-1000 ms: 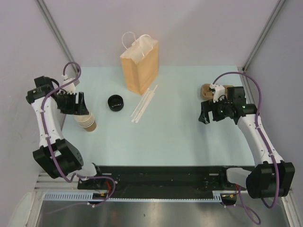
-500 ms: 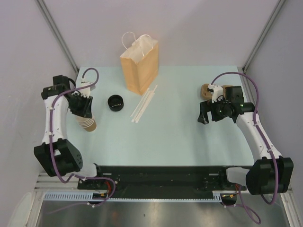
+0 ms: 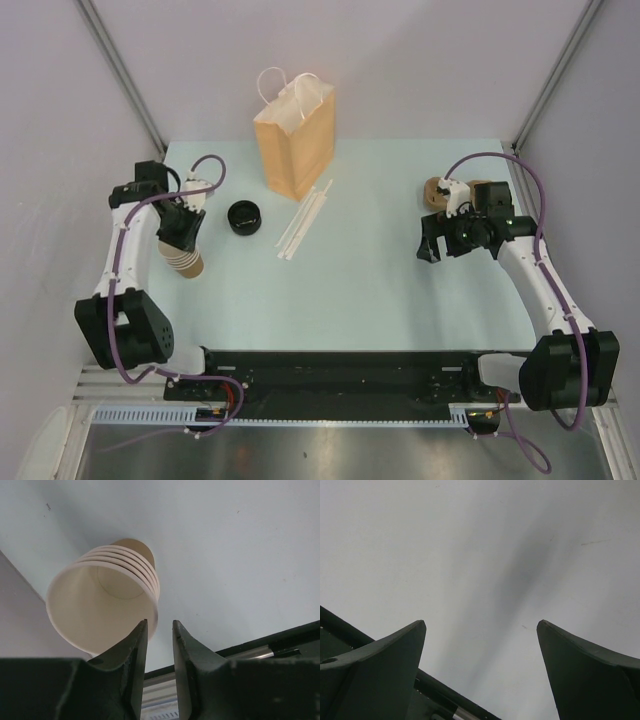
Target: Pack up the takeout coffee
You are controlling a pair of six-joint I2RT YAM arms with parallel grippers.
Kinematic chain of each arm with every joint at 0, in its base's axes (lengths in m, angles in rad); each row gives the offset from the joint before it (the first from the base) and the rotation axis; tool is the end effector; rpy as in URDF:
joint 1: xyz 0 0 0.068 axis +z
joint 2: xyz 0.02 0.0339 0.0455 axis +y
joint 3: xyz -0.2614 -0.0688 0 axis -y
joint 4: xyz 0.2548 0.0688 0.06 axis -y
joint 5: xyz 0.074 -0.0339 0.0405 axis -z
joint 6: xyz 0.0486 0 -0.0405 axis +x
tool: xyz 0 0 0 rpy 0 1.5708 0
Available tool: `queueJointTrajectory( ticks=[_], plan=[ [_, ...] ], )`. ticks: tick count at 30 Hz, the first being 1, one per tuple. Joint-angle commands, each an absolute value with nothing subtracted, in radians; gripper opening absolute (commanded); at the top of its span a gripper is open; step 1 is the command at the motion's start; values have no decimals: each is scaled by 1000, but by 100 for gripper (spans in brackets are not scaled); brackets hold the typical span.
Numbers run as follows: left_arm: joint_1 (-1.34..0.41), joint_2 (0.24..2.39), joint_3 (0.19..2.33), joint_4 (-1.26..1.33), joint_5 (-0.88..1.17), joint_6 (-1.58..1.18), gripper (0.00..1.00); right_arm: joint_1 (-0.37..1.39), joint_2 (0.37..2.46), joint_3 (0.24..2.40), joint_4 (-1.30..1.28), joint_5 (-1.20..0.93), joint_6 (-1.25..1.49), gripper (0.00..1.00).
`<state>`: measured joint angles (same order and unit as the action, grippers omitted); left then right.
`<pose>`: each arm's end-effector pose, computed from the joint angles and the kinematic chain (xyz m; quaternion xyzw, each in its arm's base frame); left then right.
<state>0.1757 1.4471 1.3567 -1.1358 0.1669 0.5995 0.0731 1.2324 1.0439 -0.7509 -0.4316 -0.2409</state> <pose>0.2851 0.0424 0.2949 0.2205 0.9568 -0.0115 0.1892 0.2623 0.0396 0.2759 -0.2108 0.9067 0.1774 0.3193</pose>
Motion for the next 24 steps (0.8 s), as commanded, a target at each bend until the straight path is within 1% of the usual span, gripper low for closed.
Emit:
queueJointTrajectory(
  ticks=[1, 3, 7, 8, 10, 14, 16, 17, 24],
  plan=[
    [170, 1453, 1325, -1089, 126, 574, 31, 81, 1229, 1063, -752, -436, -245, 100],
    [170, 1456, 1313, -1086, 124, 577, 30, 81, 1229, 1063, -753, -433, -245, 100],
    [170, 1457, 1304, -1075, 127, 577, 24, 81, 1230, 1063, -752, -428, -245, 100],
    [170, 1457, 1302, -1075, 127, 577, 21, 81, 1230, 1063, -752, -426, -242, 100],
    [170, 1456, 1299, -1077, 132, 578, 18, 80, 1233, 1063, -752, -425, -242, 100],
    [170, 1447, 1299, -1081, 137, 577, 5, 80, 1233, 1063, -749, -423, -241, 100],
    [169, 1439, 1298, -1080, 133, 577, 3, 81, 1232, 1063, -752, -422, -242, 100],
    [169, 1434, 1298, -1080, 124, 575, 1, 81, 1232, 1063, -752, -422, -242, 99],
    [163, 1385, 1302, -1083, 83, 578, 0, 81, 1235, 1063, -752, -425, -242, 100]
  ],
)
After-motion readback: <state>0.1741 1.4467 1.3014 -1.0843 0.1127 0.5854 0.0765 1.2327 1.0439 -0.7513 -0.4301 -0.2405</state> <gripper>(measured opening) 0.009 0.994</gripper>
